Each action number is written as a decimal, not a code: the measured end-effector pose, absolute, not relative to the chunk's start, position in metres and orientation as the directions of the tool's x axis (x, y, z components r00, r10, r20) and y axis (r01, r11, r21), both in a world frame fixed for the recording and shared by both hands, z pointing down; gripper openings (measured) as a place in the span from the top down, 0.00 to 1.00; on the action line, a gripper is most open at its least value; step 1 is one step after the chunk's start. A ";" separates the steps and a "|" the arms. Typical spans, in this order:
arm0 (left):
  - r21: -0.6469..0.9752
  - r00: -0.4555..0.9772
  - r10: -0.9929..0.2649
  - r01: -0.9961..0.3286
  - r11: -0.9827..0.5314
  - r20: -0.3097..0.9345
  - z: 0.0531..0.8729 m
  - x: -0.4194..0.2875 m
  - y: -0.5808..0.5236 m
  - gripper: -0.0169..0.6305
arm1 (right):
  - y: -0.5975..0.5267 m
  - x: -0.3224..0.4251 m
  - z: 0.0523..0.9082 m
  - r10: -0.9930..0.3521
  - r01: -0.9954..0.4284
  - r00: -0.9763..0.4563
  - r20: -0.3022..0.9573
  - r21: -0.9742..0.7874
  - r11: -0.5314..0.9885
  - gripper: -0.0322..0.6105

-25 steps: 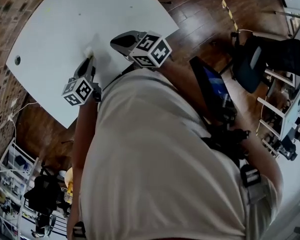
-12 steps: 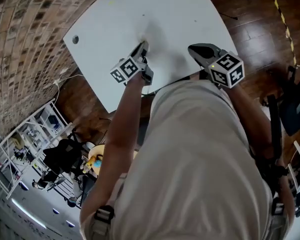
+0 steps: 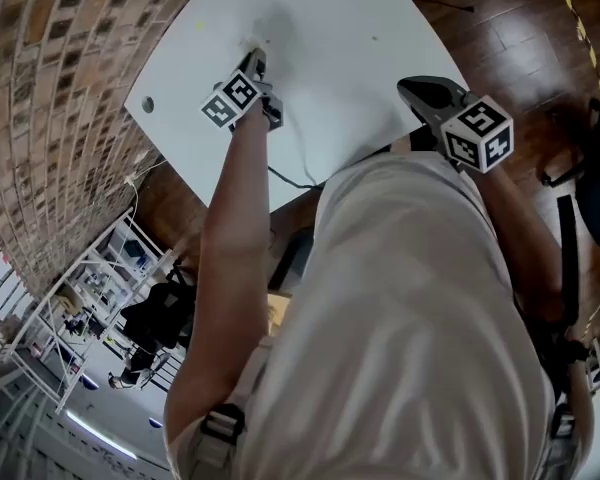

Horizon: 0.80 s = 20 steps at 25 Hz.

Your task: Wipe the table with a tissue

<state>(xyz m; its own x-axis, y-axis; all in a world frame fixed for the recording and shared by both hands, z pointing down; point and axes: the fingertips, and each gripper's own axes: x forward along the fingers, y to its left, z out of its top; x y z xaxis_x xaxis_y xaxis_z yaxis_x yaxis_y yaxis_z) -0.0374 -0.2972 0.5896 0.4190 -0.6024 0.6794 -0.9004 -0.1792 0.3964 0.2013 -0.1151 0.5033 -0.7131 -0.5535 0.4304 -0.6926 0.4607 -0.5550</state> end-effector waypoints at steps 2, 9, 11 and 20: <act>0.307 0.388 -0.573 -0.922 -0.237 0.722 0.597 -0.031 -0.306 0.89 | -0.115 0.213 0.505 -0.567 -0.703 -0.699 0.435 -0.560 0.438 0.94; 0.177 0.357 -0.523 -0.915 -0.362 0.774 0.606 -0.018 -0.307 0.89 | -0.117 0.233 0.511 -0.572 -0.711 -0.690 0.445 -0.565 0.418 0.94; 0.155 0.359 -0.500 -0.902 -0.403 0.788 0.605 -0.014 -0.303 0.89 | -0.117 0.231 0.510 -0.569 -0.706 -0.694 0.441 -0.569 0.421 0.94; 0.170 0.420 -0.382 -0.824 -0.540 0.823 0.609 0.029 -0.272 0.89 | -0.114 0.226 0.511 -0.555 -0.697 -0.706 0.439 -0.570 0.436 0.94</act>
